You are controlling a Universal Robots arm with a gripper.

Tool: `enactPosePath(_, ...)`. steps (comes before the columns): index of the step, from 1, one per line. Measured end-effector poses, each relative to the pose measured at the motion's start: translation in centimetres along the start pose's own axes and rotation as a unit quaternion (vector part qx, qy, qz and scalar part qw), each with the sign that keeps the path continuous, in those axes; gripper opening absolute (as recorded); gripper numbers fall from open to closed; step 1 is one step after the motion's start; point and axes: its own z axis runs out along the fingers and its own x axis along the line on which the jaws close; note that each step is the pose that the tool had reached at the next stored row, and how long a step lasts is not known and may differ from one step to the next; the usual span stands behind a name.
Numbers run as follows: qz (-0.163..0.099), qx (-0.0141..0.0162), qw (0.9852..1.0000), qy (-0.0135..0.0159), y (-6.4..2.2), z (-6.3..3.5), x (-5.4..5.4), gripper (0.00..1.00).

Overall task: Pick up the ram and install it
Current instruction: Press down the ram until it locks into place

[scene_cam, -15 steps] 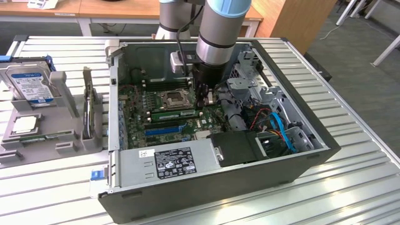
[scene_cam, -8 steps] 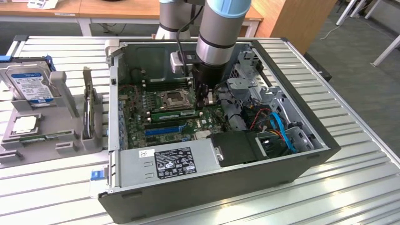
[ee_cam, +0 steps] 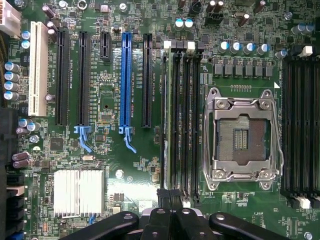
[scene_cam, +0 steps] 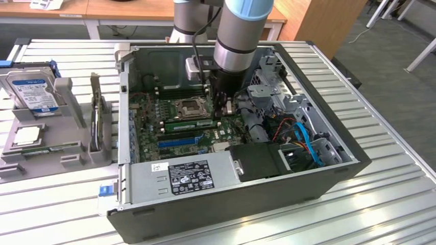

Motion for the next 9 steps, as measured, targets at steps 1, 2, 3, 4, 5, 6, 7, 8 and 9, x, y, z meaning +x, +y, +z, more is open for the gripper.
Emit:
enactPosePath(1, 0.000, 0.0000, 1.0000, 0.0000, 0.00, 0.09, 0.00, 0.10)
enactPosePath(2, 0.000, 0.0000, 1.0000, 0.0000, 0.00, 0.11, 0.00, 0.10)
enactPosePath(3, 0.000, 0.0000, 1.0000, 0.0001, 0.00, 0.12, 0.01, 0.10)
enactPosePath(4, 0.000, 0.0000, 1.0000, 0.0000, 0.00, 0.14, 0.01, 0.10)
enactPosePath(5, 0.000, 0.0000, 1.0000, 0.0000, 0.00, 0.16, 0.01, 0.10)
enactPosePath(6, 0.000, 0.0000, 1.0000, 0.0000, -0.01, 0.18, 0.01, 0.10)
enactPosePath(7, 0.000, 0.0000, 1.0000, 0.0000, -0.01, 0.18, 0.01, 0.10)
enactPosePath(8, 0.000, 0.0000, 1.0000, 0.0000, 0.00, 0.18, 0.01, 0.10)
enactPosePath(9, 0.000, 0.0000, 1.0000, 0.0000, -0.01, 0.18, 0.01, 0.10)
